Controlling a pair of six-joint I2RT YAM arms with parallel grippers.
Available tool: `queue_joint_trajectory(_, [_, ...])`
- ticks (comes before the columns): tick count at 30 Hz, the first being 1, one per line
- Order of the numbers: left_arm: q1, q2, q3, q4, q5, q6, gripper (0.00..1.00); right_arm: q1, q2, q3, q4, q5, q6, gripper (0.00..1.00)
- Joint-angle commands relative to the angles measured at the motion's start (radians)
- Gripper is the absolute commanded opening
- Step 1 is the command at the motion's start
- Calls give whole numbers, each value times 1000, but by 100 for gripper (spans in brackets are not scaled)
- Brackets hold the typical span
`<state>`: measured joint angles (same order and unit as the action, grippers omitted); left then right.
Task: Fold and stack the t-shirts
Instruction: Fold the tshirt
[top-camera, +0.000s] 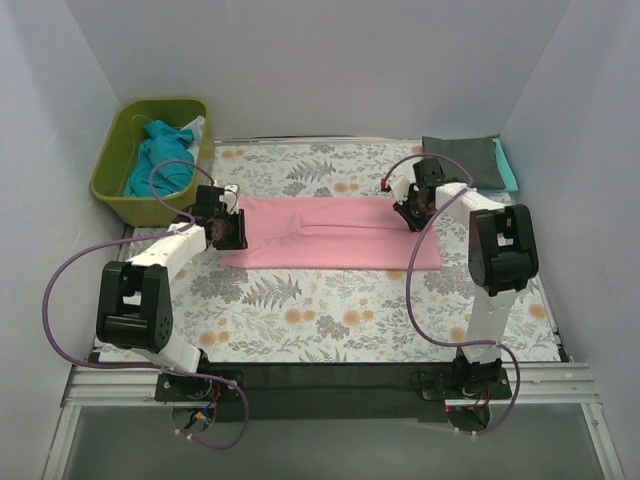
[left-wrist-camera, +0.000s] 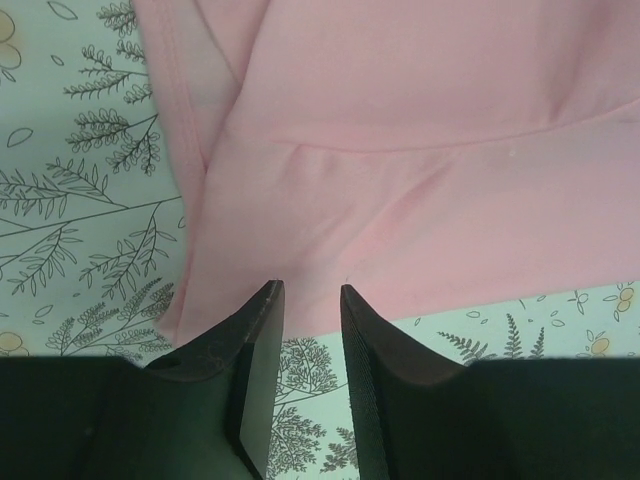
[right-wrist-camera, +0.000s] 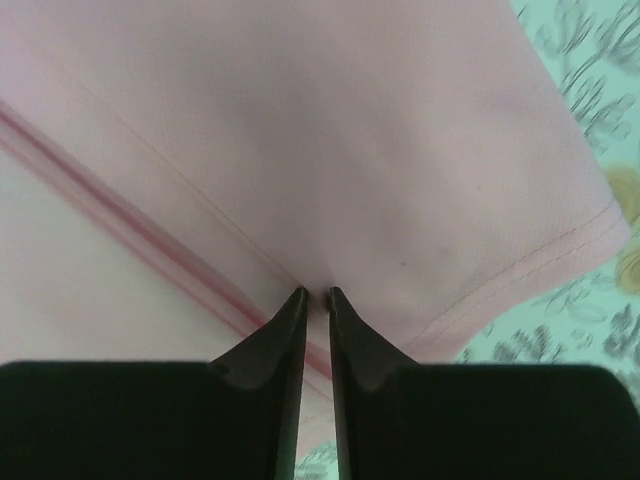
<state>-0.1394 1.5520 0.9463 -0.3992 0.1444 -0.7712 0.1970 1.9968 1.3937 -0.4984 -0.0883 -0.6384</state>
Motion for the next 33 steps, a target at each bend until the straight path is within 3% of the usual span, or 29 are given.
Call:
queue_joint_trajectory(1, [1,-21,-3,-27,-22,-23,29,13,-79,-177,-74,19,-36,18])
queue_joint_trajectory(6, [-23,-33,23,-72,11,-14,30,82,-237,-370,-150,-25,-53,16])
queue_joint_trajectory(8, [-60,-35,35,-81,-5,-10,30,125,-323,-427,-245,-125,-73,16])
queue_joint_trajectory(10, [-95,-29,40,-84,-28,-13,30,127,-395,-429,-302,-204,-79,17])
queue_joint_trajectory(14, [-137,11,60,-73,-52,-36,30,84,-458,-354,-344,-197,-69,18])
queue_joint_trajectory(18, [-149,98,110,-59,-112,-66,29,71,-432,-305,-330,-162,-73,19])
queue_joint_trajectory(26, [-147,252,207,-40,-187,-47,28,76,-222,-263,-272,-148,-46,15])
queue_joint_trajectory(33, [-149,471,383,-33,-207,38,27,142,-210,-354,-272,-198,-1,12])
